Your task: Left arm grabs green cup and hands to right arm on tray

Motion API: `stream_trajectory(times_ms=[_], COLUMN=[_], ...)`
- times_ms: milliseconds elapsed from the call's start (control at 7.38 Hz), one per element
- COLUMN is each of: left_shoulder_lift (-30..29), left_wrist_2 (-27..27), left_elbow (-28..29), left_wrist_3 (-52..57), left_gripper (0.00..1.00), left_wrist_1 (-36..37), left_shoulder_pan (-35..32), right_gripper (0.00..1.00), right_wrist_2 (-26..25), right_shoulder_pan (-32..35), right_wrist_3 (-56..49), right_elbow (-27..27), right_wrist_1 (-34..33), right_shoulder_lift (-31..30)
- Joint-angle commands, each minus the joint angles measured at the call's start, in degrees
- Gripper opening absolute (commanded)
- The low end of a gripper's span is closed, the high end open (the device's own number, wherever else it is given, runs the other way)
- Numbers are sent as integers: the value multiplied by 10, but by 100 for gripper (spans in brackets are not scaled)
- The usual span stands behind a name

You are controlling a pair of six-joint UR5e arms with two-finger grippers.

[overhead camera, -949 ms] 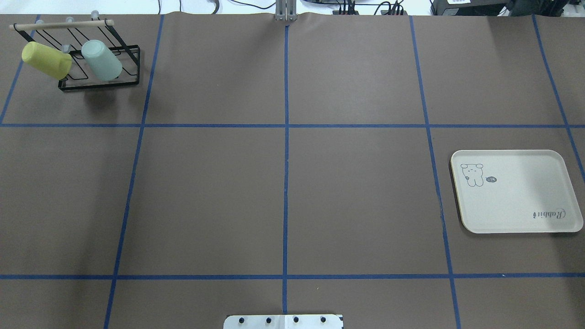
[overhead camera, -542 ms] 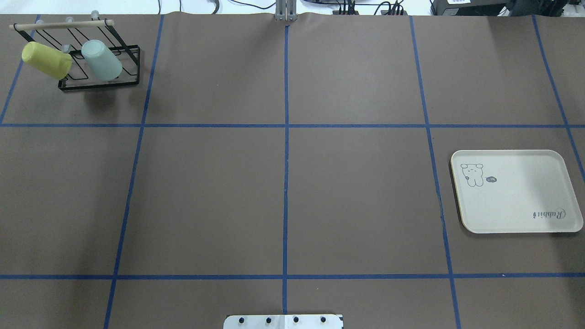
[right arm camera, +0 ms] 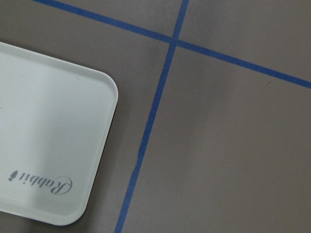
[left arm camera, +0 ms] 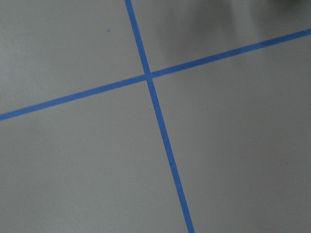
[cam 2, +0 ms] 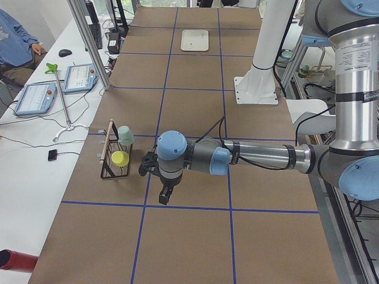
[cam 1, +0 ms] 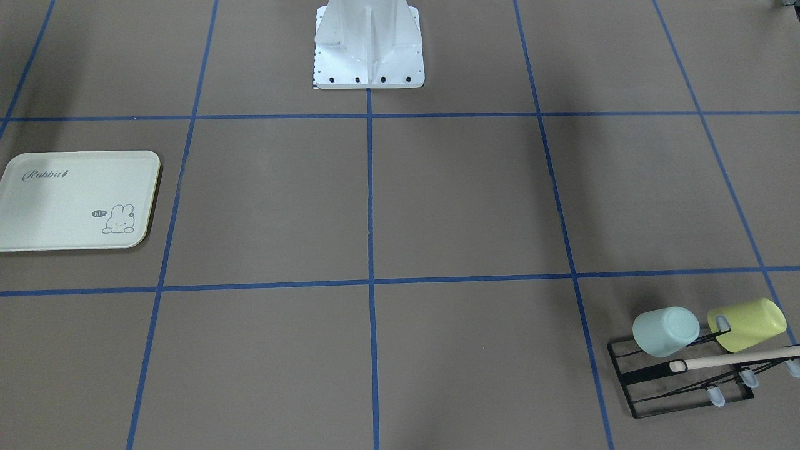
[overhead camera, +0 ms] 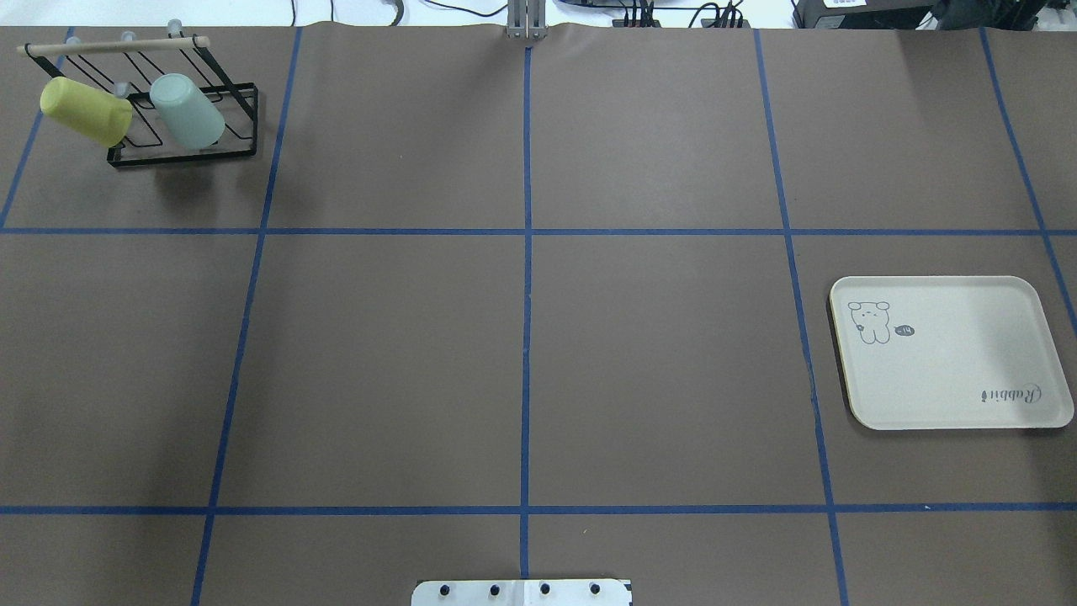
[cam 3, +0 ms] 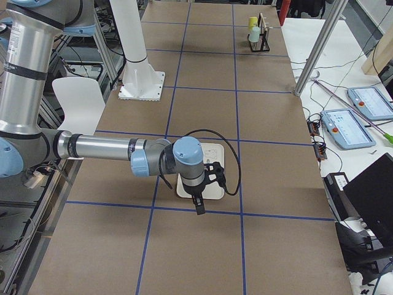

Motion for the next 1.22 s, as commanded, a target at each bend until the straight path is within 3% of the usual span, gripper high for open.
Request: stream_trajectory(times_ms=[0,136,271,407,542,678,814,1085], left_shoulder_lift=[-27,-63,-114,-129,-161,-175,-188,-249], left_wrist_2=[4,6,4,3,3,3,3,6], left_elbow=[2,17,54,63,101,154,165,167], left_wrist_3=[0,0,-6,-52,-86,-89,-134,-265], left_gripper=[100,100,100,100,100,100,100,100], left_wrist_1=[-24,-79,-102,-111,-145,-213,-269,-300], left_shoulder_pan=[1,1,1,1,9,15,32,134], right_gripper=[100,100,100,100,100,100,100,100], right_wrist_2=[-3,-2,6,30,69,76,85,76], right_shoulder_pan=[0,-8,-8,-8,-8,-11,-34,-90], right_wrist_3=[77,109,112,128,177,229,289,376], right_elbow=[8,9,9,8,9,13,27,40], right_wrist_1=[109,103,102,101,100,103,105,106], right_shoulder_lift=[18,50,71,98,130,151,162,191])
